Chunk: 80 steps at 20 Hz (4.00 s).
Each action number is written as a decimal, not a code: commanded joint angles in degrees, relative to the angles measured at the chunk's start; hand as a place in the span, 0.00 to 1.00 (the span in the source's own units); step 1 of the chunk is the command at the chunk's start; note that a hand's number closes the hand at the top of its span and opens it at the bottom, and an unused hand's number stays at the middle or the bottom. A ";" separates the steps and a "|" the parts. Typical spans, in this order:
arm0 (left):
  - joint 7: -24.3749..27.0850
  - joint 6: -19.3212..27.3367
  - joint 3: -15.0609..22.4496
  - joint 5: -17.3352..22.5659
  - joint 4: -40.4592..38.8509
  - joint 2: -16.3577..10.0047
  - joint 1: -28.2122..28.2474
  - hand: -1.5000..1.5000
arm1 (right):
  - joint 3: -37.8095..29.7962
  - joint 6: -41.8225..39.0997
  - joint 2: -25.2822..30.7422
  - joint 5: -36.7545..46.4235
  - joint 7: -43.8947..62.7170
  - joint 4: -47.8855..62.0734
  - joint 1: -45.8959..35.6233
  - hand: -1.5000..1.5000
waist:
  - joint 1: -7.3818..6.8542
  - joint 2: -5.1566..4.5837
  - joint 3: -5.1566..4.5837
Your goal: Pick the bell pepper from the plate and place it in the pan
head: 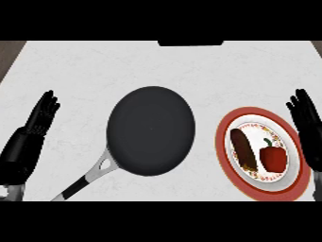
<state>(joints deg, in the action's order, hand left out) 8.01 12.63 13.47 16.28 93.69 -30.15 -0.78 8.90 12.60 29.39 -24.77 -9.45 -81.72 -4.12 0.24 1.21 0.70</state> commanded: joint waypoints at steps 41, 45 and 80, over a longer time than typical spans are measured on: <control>-19.35 3.25 -5.35 -7.06 -18.78 -0.88 -6.28 0.50 | 7.47 -15.71 35.92 29.39 50.33 -34.32 2.47 0.00 | -2.39 -1.47 -0.82; -17.14 3.42 -5.12 -8.85 -23.44 1.54 -7.37 0.50 | 15.17 -20.11 29.01 33.81 54.00 -29.66 -3.50 0.00 | -1.90 -1.65 -0.78; -18.02 -6.89 -19.41 -16.46 -21.33 6.15 -5.11 0.50 | 6.60 -37.44 -0.88 62.77 47.80 -12.79 -3.28 0.00 | -0.39 -1.21 -0.71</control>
<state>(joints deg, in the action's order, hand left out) -11.38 7.35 -3.74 -0.14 72.86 -23.87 -6.71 17.07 -22.53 31.39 36.40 38.31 -97.64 -5.14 0.01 0.01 0.00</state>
